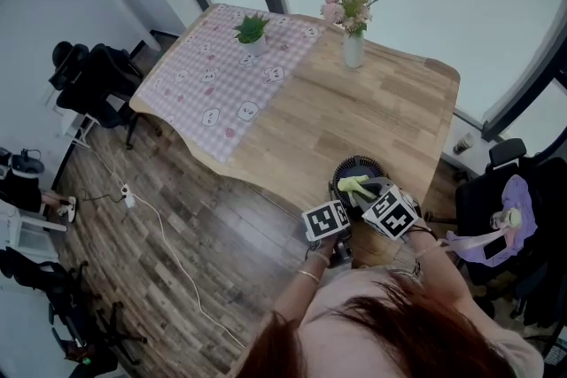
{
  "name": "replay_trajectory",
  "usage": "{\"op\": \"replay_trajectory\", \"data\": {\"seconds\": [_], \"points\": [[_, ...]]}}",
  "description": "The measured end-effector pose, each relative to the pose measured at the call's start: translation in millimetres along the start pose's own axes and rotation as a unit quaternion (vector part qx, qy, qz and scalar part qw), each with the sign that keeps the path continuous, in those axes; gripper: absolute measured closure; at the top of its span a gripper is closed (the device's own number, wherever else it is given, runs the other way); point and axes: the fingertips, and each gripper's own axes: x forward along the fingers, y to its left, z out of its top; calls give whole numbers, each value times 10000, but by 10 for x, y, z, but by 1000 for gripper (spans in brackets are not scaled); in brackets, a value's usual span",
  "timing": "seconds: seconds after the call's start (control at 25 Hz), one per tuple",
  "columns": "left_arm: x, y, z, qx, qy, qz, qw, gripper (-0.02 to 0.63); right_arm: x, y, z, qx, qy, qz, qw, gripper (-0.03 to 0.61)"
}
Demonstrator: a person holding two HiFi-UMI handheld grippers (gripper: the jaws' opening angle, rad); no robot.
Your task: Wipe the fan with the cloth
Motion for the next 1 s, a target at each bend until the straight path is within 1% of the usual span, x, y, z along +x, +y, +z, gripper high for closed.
{"op": "replay_trajectory", "data": {"seconds": [0.2,1.0], "points": [[19,21,35,72,-119,22,9999,555,38,11,38,-57,-11,37,10000,528],[6,27,56,-13,-132,-8,9999,555,203,-91,204,-263,118,72,9996,528]]}}
